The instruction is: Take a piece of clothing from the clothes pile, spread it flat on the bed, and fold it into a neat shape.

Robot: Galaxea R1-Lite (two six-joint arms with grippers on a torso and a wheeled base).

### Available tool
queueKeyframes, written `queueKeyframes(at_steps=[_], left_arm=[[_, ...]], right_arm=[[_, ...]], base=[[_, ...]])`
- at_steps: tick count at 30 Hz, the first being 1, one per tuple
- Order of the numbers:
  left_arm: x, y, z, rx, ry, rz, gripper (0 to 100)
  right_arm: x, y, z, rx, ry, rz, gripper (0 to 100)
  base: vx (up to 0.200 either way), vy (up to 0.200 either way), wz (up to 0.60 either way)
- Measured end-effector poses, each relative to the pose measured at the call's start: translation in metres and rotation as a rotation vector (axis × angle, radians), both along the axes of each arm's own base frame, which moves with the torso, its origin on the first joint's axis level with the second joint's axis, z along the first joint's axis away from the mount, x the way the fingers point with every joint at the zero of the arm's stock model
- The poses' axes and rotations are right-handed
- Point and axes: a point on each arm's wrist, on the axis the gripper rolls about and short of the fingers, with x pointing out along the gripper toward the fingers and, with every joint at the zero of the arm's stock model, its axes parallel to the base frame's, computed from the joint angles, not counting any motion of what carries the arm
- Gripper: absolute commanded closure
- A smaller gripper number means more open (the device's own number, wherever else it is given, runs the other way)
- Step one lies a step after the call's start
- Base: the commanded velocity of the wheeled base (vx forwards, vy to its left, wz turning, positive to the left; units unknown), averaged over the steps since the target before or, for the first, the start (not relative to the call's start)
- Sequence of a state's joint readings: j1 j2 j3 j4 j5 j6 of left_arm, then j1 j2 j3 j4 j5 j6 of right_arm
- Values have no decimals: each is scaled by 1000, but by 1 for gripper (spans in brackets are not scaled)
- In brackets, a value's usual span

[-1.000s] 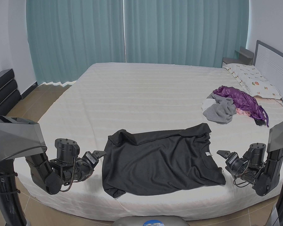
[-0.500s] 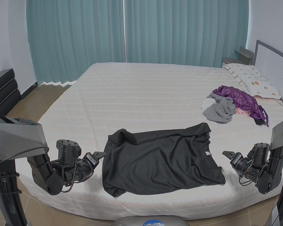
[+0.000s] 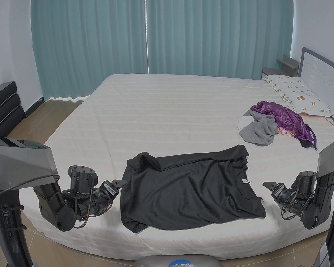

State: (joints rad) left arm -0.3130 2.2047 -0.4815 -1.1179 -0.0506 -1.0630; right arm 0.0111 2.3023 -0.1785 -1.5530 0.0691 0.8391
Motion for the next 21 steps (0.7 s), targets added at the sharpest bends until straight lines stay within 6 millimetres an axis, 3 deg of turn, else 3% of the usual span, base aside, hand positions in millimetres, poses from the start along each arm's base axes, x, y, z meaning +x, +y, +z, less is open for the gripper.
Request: queueKeyframes(at_steps=[8,21], left_arm=[[-10,-4,-2,14,23,-19,0],[-18,1,-6,81,39,43,0]], right_arm=[[-3,7,-1,-1,10,25,0],[-15,28,-8,-17,70,127,0]], base=[[0,-200,0],[0,0,0]])
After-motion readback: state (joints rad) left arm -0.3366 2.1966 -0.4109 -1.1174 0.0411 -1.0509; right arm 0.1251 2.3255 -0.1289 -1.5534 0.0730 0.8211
